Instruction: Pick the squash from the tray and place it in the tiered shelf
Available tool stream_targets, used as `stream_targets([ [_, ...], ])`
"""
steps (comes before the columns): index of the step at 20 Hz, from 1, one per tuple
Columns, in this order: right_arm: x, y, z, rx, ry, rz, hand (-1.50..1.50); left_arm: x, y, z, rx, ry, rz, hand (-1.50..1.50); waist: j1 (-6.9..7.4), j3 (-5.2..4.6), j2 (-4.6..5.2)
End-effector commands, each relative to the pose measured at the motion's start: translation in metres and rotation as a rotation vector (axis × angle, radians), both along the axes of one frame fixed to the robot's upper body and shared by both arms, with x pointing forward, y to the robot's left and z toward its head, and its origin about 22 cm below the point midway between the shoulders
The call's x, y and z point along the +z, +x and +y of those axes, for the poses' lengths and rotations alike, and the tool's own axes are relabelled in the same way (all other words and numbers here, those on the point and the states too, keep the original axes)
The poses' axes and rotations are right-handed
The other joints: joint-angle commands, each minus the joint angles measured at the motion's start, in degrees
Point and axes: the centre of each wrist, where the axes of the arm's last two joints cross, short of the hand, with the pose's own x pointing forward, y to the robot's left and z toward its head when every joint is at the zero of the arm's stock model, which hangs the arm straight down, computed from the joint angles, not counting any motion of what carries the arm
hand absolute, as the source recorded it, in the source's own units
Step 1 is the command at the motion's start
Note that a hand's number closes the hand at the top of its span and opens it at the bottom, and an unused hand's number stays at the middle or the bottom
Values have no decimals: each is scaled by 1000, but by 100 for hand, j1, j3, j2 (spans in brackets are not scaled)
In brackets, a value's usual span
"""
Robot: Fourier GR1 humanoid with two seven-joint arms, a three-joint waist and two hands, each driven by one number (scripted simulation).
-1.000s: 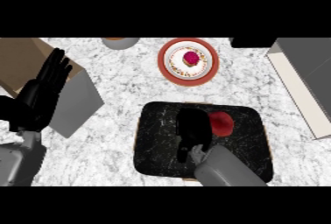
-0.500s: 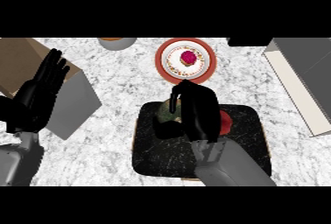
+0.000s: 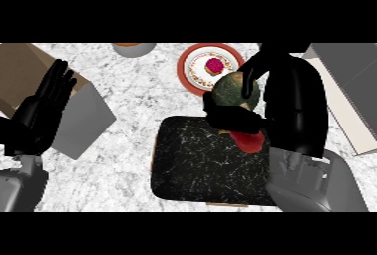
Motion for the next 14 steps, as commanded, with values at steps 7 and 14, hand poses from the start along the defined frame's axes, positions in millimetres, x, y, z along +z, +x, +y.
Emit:
stream_targets([
  [7,65,15,-81,-252,-20,-23,150,-33,2,7,19,-20,125,0,-9,-92,106],
  [14,73,13,-153,-335,-16,20,150,-28,3,1,15,-27,135,0,0,-86,97],
])
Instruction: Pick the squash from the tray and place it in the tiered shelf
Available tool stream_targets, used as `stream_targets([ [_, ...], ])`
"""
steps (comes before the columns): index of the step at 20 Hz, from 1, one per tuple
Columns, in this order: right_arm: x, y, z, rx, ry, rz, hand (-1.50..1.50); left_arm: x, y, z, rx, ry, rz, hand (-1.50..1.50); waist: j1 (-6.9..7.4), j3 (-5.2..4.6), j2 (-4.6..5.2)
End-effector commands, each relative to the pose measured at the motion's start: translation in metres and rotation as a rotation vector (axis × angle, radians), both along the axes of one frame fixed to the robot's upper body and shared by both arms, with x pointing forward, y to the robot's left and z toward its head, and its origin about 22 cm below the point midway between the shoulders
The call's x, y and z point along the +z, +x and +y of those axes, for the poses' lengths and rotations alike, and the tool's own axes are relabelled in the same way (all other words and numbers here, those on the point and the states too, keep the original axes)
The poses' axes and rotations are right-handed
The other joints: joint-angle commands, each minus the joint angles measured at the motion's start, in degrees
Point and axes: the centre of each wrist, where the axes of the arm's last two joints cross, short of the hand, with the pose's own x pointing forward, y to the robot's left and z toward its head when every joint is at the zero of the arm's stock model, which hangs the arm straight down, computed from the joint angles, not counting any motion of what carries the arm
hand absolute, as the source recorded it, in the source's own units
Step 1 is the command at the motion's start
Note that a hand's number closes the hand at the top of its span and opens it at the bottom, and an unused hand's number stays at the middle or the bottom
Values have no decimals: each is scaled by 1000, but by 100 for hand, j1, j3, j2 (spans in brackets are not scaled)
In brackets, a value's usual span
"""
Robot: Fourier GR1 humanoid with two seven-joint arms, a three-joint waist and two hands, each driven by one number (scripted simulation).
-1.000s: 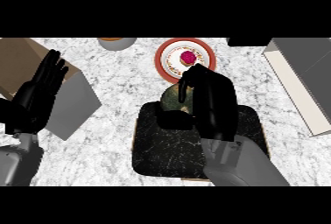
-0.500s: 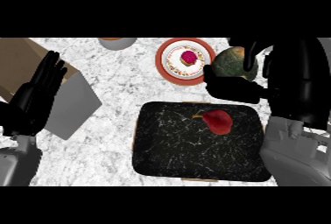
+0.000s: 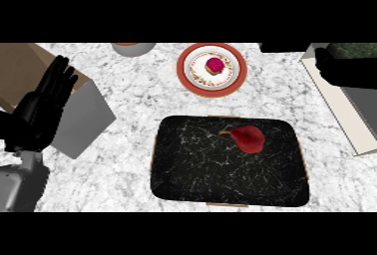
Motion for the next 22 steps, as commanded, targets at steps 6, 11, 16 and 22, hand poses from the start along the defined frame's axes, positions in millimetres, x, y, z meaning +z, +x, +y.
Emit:
stream_targets([
  [6,-2,-9,-86,-121,84,-29,150,-41,-5,2,19,-22,126,0,14,-86,87],
  [11,-8,-10,-133,-128,123,-45,150,-32,5,4,33,-22,132,0,3,-84,97],
  [16,-28,-18,-168,-143,108,-35,150,-40,-1,0,21,-17,129,0,10,-84,92],
  [22,-43,-19,-197,-143,106,-23,150,-43,-5,-6,14,-9,122,0,51,-86,91],
])
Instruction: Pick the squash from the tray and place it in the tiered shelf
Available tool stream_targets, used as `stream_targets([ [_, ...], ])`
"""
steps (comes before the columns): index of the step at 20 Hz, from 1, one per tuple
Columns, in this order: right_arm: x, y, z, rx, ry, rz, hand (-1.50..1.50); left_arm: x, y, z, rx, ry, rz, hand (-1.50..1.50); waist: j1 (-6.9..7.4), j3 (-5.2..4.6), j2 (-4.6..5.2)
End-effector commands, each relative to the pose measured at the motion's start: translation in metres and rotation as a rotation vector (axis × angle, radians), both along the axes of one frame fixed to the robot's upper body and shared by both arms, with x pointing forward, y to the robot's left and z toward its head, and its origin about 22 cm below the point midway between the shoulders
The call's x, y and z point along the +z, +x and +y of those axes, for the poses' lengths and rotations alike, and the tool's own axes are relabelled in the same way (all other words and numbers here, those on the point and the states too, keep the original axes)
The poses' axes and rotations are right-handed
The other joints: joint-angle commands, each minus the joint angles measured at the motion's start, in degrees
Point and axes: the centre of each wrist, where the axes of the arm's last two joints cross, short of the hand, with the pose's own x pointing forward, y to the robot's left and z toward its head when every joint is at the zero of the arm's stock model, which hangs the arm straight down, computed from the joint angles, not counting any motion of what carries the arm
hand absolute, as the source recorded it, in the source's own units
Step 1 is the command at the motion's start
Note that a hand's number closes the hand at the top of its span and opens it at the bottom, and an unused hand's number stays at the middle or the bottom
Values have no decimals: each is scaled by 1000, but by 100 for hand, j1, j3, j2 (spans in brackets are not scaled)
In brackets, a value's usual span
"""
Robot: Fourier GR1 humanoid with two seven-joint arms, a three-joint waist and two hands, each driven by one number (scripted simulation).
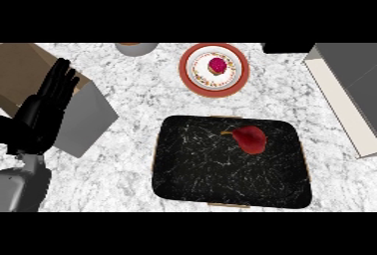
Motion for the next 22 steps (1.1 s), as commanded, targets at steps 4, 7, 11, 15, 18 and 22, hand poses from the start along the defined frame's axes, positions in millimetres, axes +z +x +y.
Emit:
stream_targets([
  [4,-19,-7,-24,-11,9,11,150,-26,-2,-8,19,-23,152,0,-17,-86,79],
  [7,-14,5,-35,-24,4,14,150,-23,-5,-1,8,-15,129,0,60,-89,91],
  [11,-38,-4,-67,-213,29,-30,-150,-32,-8,3,10,-16,137,0,58,-86,109],
  [15,-47,10,-79,-193,13,-145,-150,-28,10,-8,10,-13,124,0,39,-83,126],
  [18,-40,14,-93,-201,18,-235,-150,-22,11,-7,19,-19,120,0,70,-82,121],
  [22,-29,3,-103,-180,31,-295,-150,-33,1,-7,16,-15,132,0,31,-87,94],
])
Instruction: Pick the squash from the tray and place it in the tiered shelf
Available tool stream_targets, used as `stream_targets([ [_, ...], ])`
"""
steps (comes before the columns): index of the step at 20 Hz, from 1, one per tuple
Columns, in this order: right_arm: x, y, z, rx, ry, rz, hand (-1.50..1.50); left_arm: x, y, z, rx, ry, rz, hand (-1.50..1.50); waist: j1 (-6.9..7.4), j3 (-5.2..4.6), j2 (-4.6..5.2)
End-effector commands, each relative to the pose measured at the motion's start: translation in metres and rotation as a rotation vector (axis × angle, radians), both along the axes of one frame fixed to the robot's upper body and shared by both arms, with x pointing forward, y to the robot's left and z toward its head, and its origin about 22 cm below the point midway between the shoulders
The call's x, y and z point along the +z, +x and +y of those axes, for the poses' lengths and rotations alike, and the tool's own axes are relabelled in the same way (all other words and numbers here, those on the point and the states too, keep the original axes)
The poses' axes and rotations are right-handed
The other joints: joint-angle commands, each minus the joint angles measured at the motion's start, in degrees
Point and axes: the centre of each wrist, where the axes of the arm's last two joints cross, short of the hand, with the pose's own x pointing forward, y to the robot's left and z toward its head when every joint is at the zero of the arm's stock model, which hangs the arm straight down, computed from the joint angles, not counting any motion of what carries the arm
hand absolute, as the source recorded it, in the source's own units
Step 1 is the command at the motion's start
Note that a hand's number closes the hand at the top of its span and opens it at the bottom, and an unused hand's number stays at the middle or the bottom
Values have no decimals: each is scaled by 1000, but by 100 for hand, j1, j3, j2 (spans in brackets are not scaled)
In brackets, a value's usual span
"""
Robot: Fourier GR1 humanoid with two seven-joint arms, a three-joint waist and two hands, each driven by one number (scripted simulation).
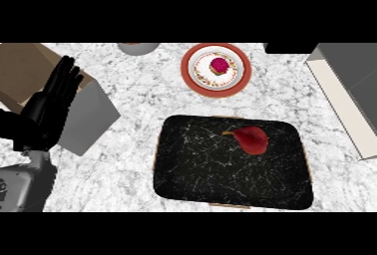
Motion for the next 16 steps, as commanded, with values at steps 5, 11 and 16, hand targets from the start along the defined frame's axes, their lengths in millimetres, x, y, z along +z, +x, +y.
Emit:
stream_targets([
  [5,14,-23,-42,153,184,48,-150,-37,-10,20,29,-31,147,0,-102,-81,63],
  [11,59,-89,-87,153,197,56,-150,-45,-20,17,39,-40,140,0,-184,-83,48],
  [16,57,-144,-114,227,226,-8,-150,-40,-14,21,74,-21,158,0,-316,-79,40],
])
